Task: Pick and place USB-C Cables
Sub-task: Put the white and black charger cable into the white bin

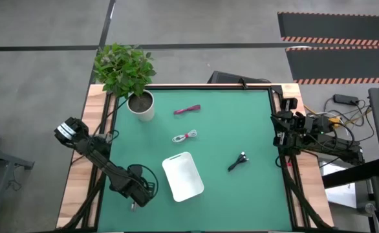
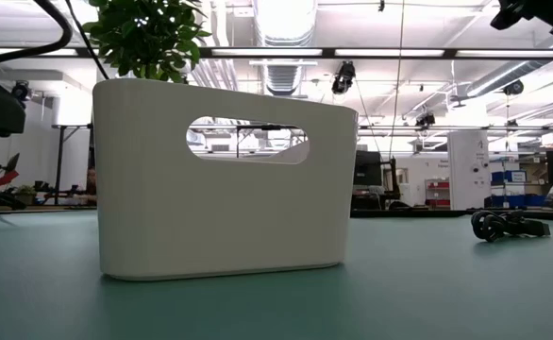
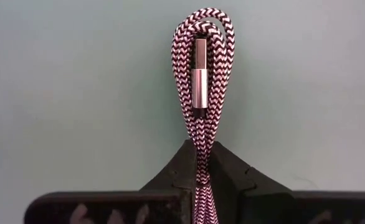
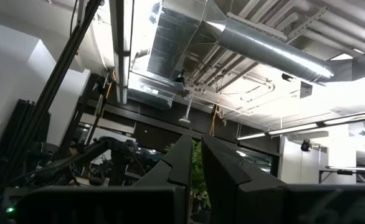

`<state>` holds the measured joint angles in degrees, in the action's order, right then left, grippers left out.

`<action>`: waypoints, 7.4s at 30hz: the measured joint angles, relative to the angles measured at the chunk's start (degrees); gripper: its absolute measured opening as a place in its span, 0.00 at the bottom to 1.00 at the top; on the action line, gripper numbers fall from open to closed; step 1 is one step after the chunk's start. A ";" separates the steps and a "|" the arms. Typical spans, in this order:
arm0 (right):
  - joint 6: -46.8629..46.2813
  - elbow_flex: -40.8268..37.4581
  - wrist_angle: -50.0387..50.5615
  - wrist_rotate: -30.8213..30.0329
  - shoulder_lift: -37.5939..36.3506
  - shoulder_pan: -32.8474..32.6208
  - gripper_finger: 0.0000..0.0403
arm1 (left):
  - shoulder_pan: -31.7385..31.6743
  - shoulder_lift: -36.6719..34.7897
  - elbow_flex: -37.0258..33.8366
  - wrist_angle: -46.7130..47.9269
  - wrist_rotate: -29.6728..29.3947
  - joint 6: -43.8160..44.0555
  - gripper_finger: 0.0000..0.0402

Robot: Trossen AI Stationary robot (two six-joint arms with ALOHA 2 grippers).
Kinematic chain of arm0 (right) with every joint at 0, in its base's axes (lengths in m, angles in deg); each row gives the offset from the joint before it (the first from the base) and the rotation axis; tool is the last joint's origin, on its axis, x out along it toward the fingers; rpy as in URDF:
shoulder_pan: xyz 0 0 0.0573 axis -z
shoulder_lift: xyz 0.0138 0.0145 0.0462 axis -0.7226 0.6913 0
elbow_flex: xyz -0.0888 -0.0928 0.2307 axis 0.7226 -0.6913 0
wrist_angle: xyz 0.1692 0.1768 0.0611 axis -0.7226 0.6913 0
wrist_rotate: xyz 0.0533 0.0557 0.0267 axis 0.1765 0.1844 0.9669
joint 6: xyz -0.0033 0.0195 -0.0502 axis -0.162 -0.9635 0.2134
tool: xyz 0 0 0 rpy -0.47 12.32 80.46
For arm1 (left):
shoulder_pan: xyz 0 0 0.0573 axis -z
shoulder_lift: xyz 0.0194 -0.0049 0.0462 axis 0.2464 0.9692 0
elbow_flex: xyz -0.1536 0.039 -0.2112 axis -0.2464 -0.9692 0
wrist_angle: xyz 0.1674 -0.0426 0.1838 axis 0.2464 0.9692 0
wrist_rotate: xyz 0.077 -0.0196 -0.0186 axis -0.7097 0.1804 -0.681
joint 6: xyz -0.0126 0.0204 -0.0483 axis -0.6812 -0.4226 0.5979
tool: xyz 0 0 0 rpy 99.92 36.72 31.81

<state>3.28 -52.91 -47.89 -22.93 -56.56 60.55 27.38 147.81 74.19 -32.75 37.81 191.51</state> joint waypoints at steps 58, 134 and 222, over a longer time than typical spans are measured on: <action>-17.94 -0.07 5.61 6.91 -0.02 0.00 0.07 | -8.51 -2.99 36.25 12.05 -26.46 -78.49 0.02; -22.38 -1.20 12.85 10.57 -0.02 0.00 0.07 | -13.71 2.67 16.02 -23.99 -17.38 -185.32 0.03; -20.96 -1.03 12.92 10.60 -0.02 0.00 0.07 | -18.09 4.51 12.01 -32.13 -13.12 -182.24 0.16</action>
<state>-17.69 -53.94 -34.98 -12.33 -56.58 60.55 9.29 152.32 86.20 -64.88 24.68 9.27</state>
